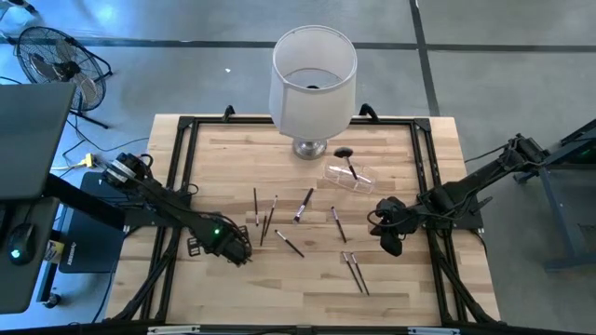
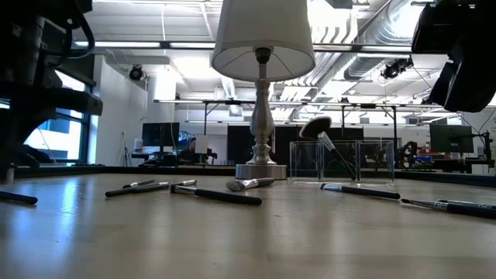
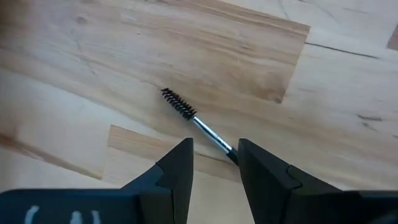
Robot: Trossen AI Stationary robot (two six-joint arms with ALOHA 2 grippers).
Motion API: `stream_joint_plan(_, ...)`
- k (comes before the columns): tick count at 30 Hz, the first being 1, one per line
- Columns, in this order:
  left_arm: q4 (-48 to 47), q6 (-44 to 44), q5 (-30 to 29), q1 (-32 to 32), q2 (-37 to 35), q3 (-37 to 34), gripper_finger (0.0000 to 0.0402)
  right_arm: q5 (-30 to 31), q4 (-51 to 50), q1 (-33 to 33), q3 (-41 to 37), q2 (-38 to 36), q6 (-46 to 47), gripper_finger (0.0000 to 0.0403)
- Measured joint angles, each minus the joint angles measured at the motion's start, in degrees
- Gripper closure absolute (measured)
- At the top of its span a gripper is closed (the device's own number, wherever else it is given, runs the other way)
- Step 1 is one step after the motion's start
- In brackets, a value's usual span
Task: Put items in baskets/containers
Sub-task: Put the black lash brush into the transparent organizer
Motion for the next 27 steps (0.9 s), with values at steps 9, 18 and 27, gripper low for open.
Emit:
stream_joint_plan(9, 3.23, -0.13, 0.99, 0.33, 4.78, 0.20, 0.0279, -0.04, 0.02, 0.02, 0.00, 0.02, 0.00, 0.0402)
stream_joint_plan(18, 3.18, 2.84, -0.52, 0.61, 6.36, 0.17, 0.0280, -0.35, 0.00, 0.00, 0.02, 0.02, 0.00, 0.0402)
stream_joint_plan(27, 2.62, 12.27, -2.57, 0.61, 6.57, 0.13, 0.0345, 0.32, 0.00, 0.00, 0.02, 0.02, -0.03, 0.0402)
